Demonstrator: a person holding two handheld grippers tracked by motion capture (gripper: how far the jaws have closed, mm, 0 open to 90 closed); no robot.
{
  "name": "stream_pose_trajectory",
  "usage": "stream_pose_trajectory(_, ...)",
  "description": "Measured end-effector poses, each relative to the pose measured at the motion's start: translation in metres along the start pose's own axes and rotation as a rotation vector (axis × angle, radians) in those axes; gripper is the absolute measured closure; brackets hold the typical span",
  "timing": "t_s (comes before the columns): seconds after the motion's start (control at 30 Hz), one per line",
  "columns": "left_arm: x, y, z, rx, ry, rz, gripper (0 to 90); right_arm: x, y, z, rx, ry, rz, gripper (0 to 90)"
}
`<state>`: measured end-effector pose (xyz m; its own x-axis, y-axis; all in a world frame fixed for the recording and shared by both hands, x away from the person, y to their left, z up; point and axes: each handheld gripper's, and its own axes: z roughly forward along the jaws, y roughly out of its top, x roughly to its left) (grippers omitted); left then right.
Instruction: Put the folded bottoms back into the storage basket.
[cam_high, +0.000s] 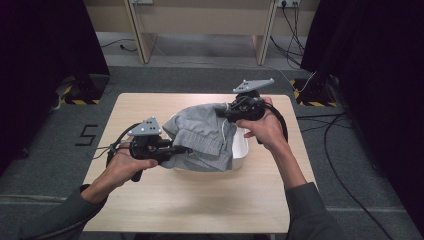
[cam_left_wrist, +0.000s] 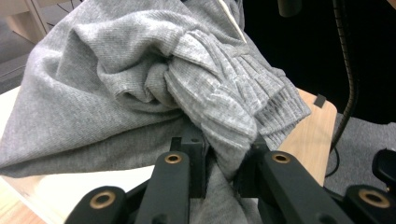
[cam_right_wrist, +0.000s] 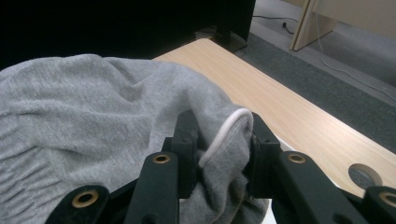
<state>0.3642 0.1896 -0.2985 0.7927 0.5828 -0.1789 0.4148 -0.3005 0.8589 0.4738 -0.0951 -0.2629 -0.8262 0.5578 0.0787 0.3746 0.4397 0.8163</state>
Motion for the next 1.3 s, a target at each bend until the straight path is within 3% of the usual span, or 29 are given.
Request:
stream_pose_trajectory(0.67,0.03,0.007,0.02,0.02,0.044,-0.051,77.1,-0.027,0.014,0.031,0.06,-0.034,0.001,70.6)
stream_pose_trajectory(1.3,0.051,0.006,0.045,0.045,0.059,-0.097,77.0,-0.052,0.006,0.055,0.093,-0.064,0.043,70.6)
